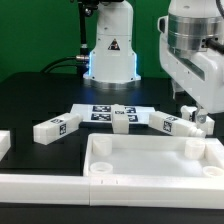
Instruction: Assemble desk
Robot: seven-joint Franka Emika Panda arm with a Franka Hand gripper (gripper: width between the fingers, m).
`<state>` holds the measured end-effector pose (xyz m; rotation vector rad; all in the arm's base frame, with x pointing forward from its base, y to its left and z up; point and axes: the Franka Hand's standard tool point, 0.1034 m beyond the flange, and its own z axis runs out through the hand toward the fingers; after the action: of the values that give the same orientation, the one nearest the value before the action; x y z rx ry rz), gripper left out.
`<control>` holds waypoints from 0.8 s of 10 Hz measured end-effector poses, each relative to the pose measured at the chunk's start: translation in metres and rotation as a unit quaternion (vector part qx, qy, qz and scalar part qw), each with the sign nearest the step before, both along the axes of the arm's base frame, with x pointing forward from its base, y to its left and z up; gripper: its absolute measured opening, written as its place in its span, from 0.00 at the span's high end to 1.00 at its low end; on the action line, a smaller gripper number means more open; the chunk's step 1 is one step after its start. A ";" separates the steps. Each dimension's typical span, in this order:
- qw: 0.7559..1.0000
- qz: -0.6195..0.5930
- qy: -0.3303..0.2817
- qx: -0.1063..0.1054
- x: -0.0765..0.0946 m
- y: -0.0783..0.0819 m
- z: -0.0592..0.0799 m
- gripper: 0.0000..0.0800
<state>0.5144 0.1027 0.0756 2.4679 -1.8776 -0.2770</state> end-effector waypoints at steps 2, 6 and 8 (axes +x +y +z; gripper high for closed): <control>0.997 0.075 -0.006 0.012 0.000 0.001 0.000 0.19; 0.944 0.328 -0.018 0.037 -0.016 0.048 -0.005 0.19; 0.927 0.372 -0.021 0.043 -0.015 0.043 -0.005 0.19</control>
Offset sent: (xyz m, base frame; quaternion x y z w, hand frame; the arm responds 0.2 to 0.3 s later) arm -0.0196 0.0526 -0.0046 0.0087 0.0306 -0.3635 0.9310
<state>0.4997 0.1456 0.0705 3.0229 -0.8180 -0.2715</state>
